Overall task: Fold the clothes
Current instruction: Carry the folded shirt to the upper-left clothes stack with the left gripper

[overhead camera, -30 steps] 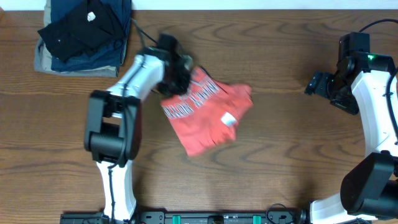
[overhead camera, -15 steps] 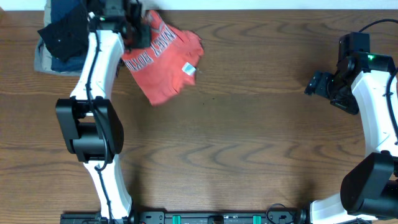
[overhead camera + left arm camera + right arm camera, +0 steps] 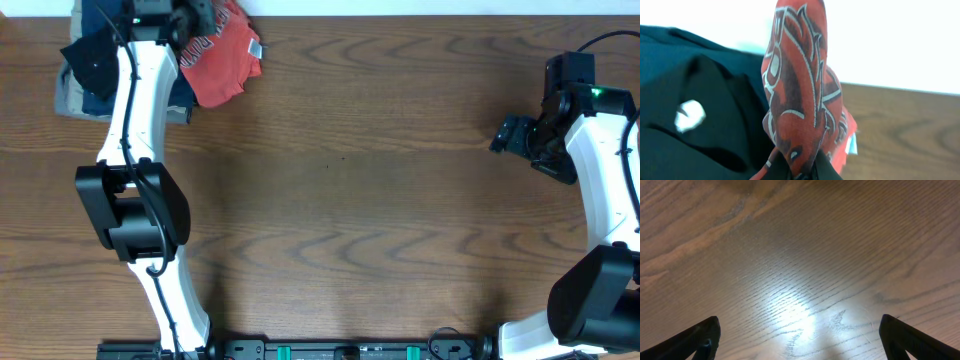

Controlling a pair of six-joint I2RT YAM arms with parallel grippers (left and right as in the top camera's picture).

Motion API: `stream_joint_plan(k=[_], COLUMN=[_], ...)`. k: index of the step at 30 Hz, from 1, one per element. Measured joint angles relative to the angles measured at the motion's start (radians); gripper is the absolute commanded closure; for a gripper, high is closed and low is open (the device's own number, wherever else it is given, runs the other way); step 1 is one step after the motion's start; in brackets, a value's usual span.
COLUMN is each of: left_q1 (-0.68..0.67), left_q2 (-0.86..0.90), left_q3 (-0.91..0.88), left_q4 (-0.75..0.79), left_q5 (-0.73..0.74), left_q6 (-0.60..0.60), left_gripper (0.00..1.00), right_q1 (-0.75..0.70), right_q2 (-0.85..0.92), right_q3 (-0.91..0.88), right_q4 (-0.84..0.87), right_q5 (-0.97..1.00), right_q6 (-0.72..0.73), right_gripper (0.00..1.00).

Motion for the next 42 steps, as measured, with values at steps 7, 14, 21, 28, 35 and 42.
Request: stream_joint_plan(k=[7,14,21,28,35,42], left_q1=[0.037,0.098,0.167,0.204,0.237,0.300], left_q2=[0.000,0.000,0.000,0.002,0.048,0.143], left_q3=[0.000,0.000,0.000,0.000,0.000,0.000], left_q4=[0.084,0.105,0.105,0.106,0.121,0.123], left_q5=[-0.035,-0.066,-0.098,-0.135,-0.216,-0.280], left_q6=[-0.035,-0.084,-0.151,-0.170,-0.172,-0.176], left_gripper=[0.94,0.94,0.94,0.94,0.89,0.77], right_q1=[0.000,0.000,0.000,0.000,0.000,0.000], right_q2=[0.000,0.000,0.000,0.000,0.000,0.000], right_q3=[0.000,0.000,0.000,0.000,0.000,0.000], right_q4=[0.000,0.000,0.000,0.000,0.000,0.000], right_q5=[0.000,0.000,0.000,0.000,0.000,0.000], right_q6=[0.000,0.000,0.000,0.000,0.000,0.000], right_gripper=[0.01,0.01,0.01,0.01,0.01,0.01])
